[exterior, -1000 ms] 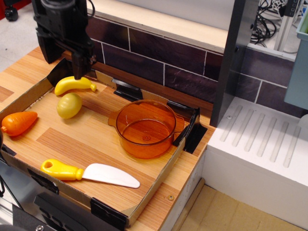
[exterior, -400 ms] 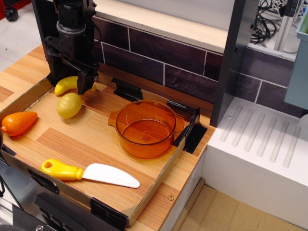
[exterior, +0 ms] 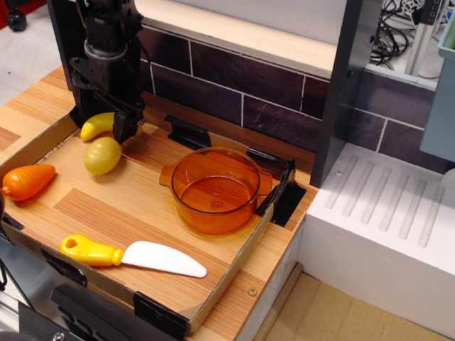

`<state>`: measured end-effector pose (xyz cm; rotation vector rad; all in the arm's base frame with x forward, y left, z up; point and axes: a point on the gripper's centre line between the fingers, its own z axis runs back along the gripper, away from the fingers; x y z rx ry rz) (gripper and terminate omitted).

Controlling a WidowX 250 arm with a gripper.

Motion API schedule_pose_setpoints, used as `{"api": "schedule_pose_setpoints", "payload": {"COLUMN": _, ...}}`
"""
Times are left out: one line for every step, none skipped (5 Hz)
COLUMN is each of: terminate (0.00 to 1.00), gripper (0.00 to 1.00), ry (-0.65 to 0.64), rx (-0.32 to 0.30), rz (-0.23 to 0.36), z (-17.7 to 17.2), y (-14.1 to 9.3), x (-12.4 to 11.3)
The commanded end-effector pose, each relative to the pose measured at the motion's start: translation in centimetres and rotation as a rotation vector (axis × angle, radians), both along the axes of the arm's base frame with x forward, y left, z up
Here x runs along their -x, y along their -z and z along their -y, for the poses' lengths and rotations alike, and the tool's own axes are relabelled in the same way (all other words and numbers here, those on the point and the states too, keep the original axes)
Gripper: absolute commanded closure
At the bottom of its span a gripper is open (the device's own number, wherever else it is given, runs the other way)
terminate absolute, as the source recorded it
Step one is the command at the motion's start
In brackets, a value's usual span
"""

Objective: Put banana in pot

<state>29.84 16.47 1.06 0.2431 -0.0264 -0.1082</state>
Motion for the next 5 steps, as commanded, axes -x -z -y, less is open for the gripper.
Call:
{"api": "schedule_pose_setpoints", "payload": {"terminate": 0.0, "gripper": 0.0, "ry": 0.012, "rx": -0.036, "rz": 0.049, "z": -1.0, "y": 0.2, "x": -0.4}}
{"api": "schedule_pose_setpoints", "payload": {"terminate": 0.0, "gripper": 1.0, "ry": -0.011, "rx": 0.007, "rz": 0.085, "z": -1.2, "y": 0.0, "x": -0.5}}
{"api": "schedule_pose_setpoints", "payload": {"terminate": 0.0, "gripper": 1.0, "ry": -0.017, "rx": 0.021, "rz": 0.113, "z": -1.2, "y": -0.9, "x": -0.6}}
{"api": "schedule_pose_setpoints", "payload": {"terminate": 0.0, "gripper": 1.0, "ry": 0.028, "rx": 0.001, "rz": 0.126, "z": -1.2, "y": -2.0, "x": -0.2}}
{"api": "schedule_pose_setpoints", "payload": {"terminate": 0.0, "gripper": 1.0, "ry": 0.072, "rx": -0.016, "rz": 0.173, "z": -1.2, "y": -4.4, "x": 0.2}}
